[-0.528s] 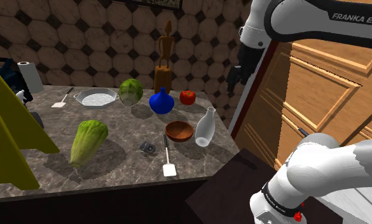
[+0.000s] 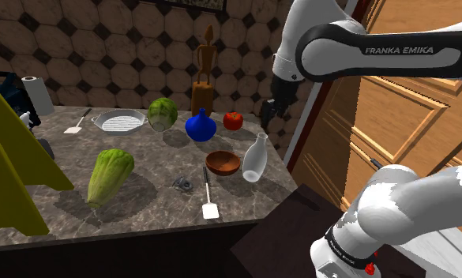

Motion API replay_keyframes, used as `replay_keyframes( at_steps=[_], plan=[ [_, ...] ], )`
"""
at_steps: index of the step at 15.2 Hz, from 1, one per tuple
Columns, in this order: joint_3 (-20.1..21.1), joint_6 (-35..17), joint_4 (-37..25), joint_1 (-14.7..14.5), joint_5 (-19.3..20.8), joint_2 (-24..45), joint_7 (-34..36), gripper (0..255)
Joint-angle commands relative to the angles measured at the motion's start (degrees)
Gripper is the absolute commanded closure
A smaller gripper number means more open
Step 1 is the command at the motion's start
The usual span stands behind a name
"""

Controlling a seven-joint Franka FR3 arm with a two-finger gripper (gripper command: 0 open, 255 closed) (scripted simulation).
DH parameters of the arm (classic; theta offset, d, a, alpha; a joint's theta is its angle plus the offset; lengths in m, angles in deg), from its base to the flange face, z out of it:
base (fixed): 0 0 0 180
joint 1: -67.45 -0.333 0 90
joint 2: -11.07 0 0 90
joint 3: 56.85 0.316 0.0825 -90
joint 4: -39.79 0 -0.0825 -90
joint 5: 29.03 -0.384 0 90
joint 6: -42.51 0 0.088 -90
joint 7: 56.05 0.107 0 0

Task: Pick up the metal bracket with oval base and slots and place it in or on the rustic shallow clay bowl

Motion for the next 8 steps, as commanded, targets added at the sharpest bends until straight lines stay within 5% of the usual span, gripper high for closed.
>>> replay_keyframes(
  at_steps=[1, 8],
  plan=[
    [0.72, -4.26, 0.96, -0.37, 0.05, 2.83, 0.3, 0],
    [4.03, -18.3, 1.99, -1.18, 1.3, 15.0, 2.53, 0]
  ],
)
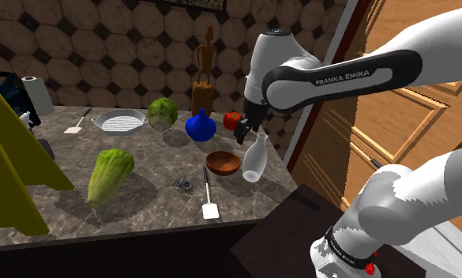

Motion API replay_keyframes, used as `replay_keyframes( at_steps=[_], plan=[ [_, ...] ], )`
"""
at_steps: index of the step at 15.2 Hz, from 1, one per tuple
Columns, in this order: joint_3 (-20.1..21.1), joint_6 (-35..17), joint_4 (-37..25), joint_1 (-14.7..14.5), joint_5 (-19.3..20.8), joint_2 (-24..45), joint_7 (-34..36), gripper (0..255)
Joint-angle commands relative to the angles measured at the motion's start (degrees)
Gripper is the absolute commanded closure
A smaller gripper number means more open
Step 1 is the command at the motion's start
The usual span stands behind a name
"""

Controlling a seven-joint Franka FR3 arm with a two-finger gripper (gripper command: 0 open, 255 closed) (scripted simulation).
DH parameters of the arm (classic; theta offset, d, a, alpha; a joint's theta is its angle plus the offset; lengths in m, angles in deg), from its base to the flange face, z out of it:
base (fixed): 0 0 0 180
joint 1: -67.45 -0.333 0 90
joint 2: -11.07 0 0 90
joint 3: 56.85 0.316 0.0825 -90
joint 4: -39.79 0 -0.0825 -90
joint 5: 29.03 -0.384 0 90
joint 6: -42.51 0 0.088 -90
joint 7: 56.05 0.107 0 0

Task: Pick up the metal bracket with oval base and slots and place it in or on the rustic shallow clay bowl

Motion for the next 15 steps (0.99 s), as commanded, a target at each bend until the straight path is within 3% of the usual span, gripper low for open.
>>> replay_keyframes(
  at_steps=[1, 8, 15],
  plan=[
    [1.15, -4.09, -0.71, -0.08, 0.73, 4.47, 1.01, 0],
    [4.65, -15.77, -4.29, 0.25, 6.28, 19.41, 5.71, 0],
    [5.72, -23.45, -11.89, -0.97, 16.88, 35.44, 13.39, 0]
  ],
)
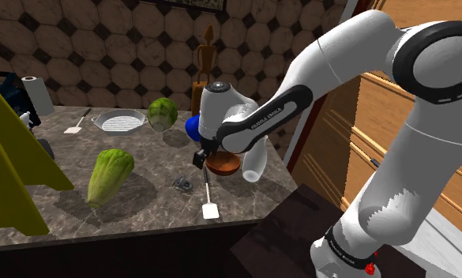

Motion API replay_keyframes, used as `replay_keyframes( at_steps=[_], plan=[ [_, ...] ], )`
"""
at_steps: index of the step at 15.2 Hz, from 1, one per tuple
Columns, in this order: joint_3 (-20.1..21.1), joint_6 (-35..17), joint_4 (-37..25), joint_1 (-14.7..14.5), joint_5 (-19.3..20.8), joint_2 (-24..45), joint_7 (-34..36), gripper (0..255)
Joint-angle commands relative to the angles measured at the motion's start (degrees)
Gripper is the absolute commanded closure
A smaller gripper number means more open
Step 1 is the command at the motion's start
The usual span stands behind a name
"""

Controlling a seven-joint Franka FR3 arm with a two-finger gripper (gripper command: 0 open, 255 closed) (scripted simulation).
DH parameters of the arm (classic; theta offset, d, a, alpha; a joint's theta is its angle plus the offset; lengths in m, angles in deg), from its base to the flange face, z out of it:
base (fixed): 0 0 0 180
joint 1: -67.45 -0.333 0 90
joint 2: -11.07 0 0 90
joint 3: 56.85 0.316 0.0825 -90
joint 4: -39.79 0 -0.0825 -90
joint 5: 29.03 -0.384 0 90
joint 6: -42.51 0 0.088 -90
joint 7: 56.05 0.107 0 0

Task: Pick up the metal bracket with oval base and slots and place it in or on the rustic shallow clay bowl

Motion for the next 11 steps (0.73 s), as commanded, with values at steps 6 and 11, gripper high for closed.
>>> replay_keyframes(
  at_steps=[6, 11],
  plan=[
    [-2.17, -4.43, -10.94, -4.5, 10.49, 16.19, 7.15, 0],
    [-4.33, -5.85, -20.01, -8.36, 14.79, 26.68, 9.46, 0]
  ],
)
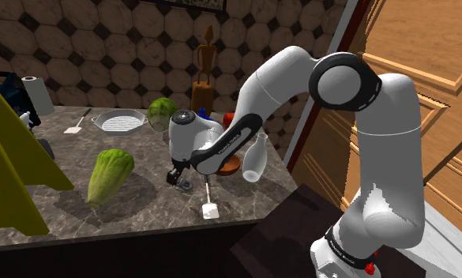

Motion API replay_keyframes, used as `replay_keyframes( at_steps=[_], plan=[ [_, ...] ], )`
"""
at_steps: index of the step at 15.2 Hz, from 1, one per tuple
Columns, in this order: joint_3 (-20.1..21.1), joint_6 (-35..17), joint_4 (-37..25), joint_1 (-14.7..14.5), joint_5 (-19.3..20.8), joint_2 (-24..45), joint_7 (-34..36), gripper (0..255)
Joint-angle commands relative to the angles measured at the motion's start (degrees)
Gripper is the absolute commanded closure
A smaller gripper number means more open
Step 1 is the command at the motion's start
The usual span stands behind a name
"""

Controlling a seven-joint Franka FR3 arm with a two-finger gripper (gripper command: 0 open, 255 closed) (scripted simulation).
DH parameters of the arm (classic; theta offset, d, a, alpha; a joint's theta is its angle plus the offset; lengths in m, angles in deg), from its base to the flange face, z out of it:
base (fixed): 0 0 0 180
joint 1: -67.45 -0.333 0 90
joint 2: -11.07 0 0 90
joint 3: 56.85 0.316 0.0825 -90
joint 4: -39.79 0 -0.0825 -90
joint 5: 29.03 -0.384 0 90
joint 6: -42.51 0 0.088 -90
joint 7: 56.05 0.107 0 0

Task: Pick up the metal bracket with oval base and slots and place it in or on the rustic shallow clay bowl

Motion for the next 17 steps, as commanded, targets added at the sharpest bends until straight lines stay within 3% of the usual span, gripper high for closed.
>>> replay_keyframes(
  at_steps=[1, 8, 15, 16, 17],
  plan=[
    [-0.85, -0.99, -1.84, -1.0, 1.3, 2.77, 0.86, 0],
    [-2.72, -3.43, -4.41, -1.88, 3.11, 7.62, 2.09, 0],
    [-2.73, -3.43, -4.41, -1.88, 3.11, 7.62, 2.09, 0],
    [-2.73, -3.43, -4.4, -1.88, 3.11, 7.62, 2.09, 255],
    [-2.73, -3.43, -4.4, -1.88, 3.11, 7.62, 2.09, 255]
  ],
)
